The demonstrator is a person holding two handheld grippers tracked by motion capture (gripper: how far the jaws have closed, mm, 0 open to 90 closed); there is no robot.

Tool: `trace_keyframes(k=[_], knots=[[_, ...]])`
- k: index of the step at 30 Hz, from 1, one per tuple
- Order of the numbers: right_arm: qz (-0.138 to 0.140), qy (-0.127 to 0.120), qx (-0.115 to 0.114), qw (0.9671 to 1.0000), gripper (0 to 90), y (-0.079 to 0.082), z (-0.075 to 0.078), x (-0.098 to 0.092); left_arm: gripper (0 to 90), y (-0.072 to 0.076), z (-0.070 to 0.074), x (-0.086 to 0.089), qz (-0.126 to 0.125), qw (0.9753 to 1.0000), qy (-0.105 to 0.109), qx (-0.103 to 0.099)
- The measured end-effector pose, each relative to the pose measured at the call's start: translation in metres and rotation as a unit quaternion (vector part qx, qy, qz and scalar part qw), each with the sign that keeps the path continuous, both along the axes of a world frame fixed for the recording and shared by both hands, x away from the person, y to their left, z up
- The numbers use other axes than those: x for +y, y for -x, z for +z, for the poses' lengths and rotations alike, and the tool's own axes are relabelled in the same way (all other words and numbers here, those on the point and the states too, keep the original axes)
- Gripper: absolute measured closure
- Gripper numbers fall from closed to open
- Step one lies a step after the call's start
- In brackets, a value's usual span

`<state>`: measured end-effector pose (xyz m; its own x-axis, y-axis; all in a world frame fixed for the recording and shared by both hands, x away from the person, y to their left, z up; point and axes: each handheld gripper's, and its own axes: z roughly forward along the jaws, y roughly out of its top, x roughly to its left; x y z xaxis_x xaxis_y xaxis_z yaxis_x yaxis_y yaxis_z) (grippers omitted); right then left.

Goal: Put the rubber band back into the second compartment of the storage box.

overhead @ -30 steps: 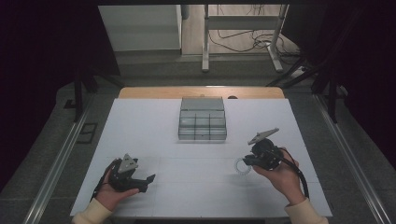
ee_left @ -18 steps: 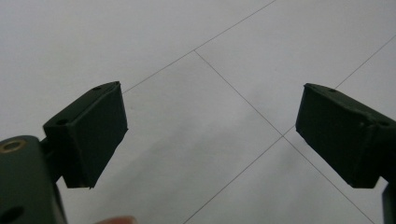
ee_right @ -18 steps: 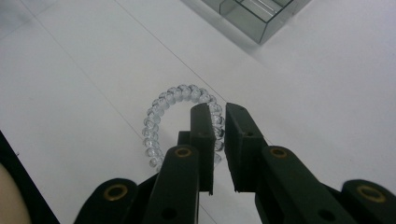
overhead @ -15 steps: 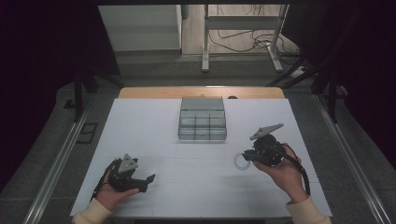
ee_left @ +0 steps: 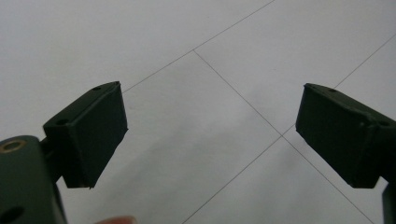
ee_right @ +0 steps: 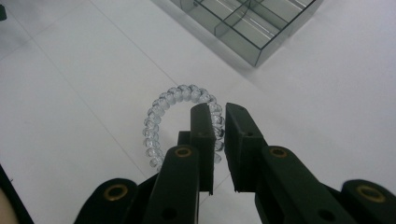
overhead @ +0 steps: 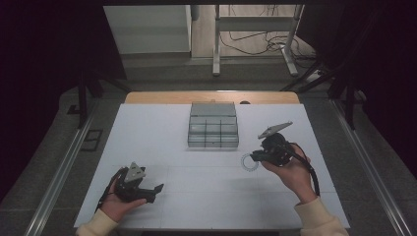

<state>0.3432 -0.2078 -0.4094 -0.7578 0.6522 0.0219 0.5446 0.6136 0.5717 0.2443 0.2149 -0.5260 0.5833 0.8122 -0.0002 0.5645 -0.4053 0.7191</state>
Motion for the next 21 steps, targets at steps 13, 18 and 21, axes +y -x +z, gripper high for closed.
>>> trace_keyframes(k=[13,18,21], knots=[[0.000,-0.011,-0.001,0.9999,81.2,-0.022,0.004,0.013,9.6,0.000,0.000,0.000,0.001,1.0000,0.001,0.001],[0.002,-0.014,0.000,0.9999,81.2,-0.034,0.006,0.022,9.5,0.000,0.000,0.001,0.001,1.0000,0.002,0.001],[0.000,-0.015,0.003,0.9999,81.2,-0.042,0.006,0.027,9.6,0.000,0.000,0.001,0.000,1.0000,0.002,0.001]])
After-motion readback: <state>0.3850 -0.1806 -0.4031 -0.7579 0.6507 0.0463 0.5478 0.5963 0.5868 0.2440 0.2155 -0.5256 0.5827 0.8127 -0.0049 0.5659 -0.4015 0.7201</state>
